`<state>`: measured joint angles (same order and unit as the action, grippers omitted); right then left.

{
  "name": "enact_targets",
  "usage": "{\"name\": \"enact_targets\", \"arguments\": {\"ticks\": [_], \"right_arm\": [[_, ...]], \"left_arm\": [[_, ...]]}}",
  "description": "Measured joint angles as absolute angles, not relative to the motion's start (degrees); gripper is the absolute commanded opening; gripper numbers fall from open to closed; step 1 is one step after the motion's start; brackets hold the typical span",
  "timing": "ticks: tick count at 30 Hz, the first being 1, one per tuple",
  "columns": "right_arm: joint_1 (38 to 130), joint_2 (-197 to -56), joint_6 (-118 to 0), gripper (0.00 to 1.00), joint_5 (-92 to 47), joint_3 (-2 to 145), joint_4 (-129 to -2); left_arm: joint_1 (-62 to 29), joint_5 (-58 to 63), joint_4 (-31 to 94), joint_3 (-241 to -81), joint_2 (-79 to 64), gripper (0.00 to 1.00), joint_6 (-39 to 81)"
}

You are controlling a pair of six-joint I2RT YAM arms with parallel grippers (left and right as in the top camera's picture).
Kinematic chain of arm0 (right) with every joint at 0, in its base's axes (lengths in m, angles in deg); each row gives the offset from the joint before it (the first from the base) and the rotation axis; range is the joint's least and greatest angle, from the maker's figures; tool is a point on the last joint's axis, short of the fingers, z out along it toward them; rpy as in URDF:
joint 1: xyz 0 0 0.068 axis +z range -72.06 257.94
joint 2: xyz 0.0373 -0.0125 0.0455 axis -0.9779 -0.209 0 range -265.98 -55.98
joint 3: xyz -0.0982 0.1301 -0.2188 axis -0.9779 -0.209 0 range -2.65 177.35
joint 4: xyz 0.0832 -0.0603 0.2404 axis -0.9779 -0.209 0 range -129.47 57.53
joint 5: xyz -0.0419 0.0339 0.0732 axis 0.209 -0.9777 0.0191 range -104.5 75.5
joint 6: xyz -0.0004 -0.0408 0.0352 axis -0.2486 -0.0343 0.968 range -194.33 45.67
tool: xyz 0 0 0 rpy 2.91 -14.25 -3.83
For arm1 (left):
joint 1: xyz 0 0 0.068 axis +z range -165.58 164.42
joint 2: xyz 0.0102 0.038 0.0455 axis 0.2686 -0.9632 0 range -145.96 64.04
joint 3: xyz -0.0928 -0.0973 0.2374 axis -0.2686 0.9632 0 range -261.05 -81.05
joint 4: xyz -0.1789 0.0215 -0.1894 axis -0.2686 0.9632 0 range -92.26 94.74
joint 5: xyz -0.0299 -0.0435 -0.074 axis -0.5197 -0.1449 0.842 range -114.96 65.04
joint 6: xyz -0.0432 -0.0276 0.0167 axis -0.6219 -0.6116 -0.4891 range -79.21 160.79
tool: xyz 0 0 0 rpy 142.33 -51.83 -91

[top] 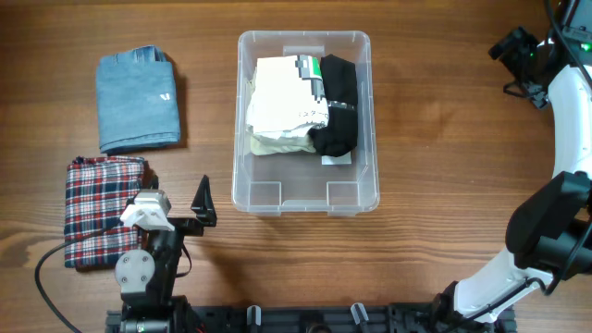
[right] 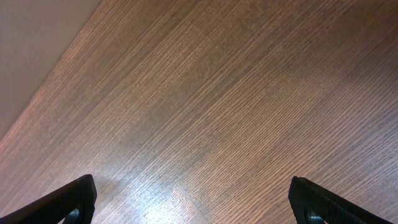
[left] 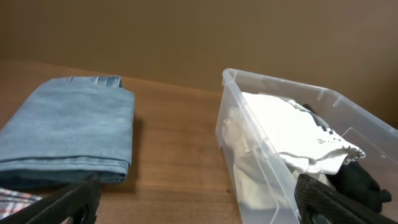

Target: Pack container

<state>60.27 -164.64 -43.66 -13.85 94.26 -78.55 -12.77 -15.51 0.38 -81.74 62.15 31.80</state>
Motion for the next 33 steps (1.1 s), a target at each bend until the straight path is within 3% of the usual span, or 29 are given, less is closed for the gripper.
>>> {"name": "enact_targets", "arguments": {"ticks": [8,15,24,29,33], "right_arm": [[60.3,-164.6,-43.5,1.00,-14.5,94.3,-78.6],[60.3,-164.6,-43.5,0.99,-14.5,94.3,-78.4],[60.3,-164.7,-43.5,1.00,-14.6,94.3,-78.4],[60.3,-164.7,-43.5,1.00,-14.6,94.3,-78.4],[60.3,-164.7,-43.5,1.00,-14.6,94.3,-78.4]], "left_arm": [[-12.8,-13.1,-9.1,-81.8,62.0,1.00,29.7],[-11.3,-17.9,-0.7,-92.3,54.1,1.00,27.6],[-6.6,-11.1,29.8,-144.2,1.3,1.00,36.3],[-2.5,-7.0,30.7,-164.2,-20.5,1.00,38.7],[4.4,-5.7,22.3,-170.3,-30.8,1.00,39.3]]}}
